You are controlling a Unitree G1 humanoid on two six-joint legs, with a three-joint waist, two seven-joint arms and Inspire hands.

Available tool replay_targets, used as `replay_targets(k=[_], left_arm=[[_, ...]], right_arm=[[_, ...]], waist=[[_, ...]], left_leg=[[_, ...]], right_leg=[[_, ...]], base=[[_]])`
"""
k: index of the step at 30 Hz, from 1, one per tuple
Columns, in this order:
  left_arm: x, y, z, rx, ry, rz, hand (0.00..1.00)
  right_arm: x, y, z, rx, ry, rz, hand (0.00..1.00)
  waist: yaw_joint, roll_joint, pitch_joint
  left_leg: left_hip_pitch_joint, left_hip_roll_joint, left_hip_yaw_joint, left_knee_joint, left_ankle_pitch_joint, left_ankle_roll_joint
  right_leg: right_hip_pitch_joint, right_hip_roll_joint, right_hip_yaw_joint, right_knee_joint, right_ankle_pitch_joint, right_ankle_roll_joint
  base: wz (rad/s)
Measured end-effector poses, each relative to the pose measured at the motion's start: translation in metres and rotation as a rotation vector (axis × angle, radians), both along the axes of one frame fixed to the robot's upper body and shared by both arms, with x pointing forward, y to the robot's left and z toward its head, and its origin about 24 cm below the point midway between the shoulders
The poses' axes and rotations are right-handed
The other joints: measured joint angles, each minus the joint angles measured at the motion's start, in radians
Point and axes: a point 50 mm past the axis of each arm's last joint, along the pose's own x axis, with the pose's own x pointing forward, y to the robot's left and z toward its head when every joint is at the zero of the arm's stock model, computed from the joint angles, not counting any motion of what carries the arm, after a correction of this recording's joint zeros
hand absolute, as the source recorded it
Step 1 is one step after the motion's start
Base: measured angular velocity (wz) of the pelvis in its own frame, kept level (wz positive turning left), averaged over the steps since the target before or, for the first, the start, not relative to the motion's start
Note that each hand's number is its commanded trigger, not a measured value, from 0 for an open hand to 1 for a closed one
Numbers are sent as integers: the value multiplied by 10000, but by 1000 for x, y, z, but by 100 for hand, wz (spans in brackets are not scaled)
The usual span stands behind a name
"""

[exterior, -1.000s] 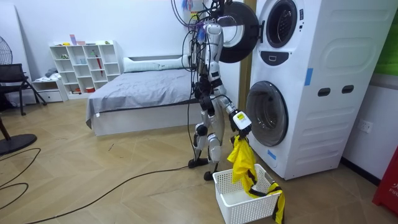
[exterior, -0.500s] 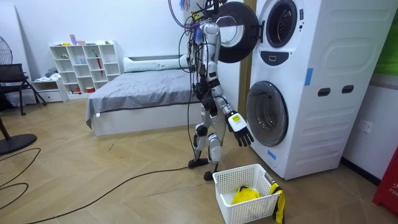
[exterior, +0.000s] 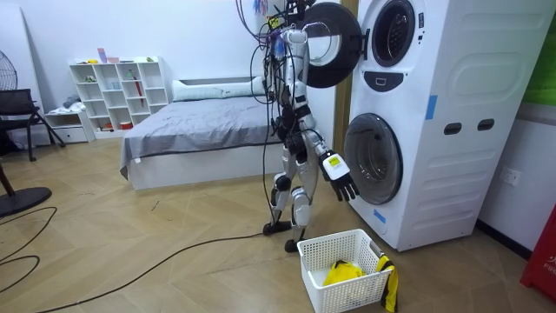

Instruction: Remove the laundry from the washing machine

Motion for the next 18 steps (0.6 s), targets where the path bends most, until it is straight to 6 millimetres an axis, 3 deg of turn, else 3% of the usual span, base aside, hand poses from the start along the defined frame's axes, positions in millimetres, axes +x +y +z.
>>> replay_targets(k=[4, 12, 18], left_arm=[[-6, 1, -1, 21, 189, 71, 0], [-20, 7, -1, 175, 381, 912, 0], [-29, 10, -1, 516, 534, 1139, 0]], right_arm=[[-11, 1, -3, 282, 404, -41, 0], [-33, 16, -16, 1807, 1412, -582, 0], [-31, 26, -19, 2724, 1539, -685, 0]], waist=[[150, -76, 22], [342, 2, 60], [609, 10, 73]], left_leg=[[151, 3, -79, -12, -11, -11], [333, -1, -517, -50, -35, -36], [277, 6, -788, -46, -117, -28]], right_leg=[[244, -11, -46, -46, -14, 21], [606, -48, -317, -190, -58, 37], [614, -84, -636, -156, -134, 12]], base=[[1], [12], [14]])
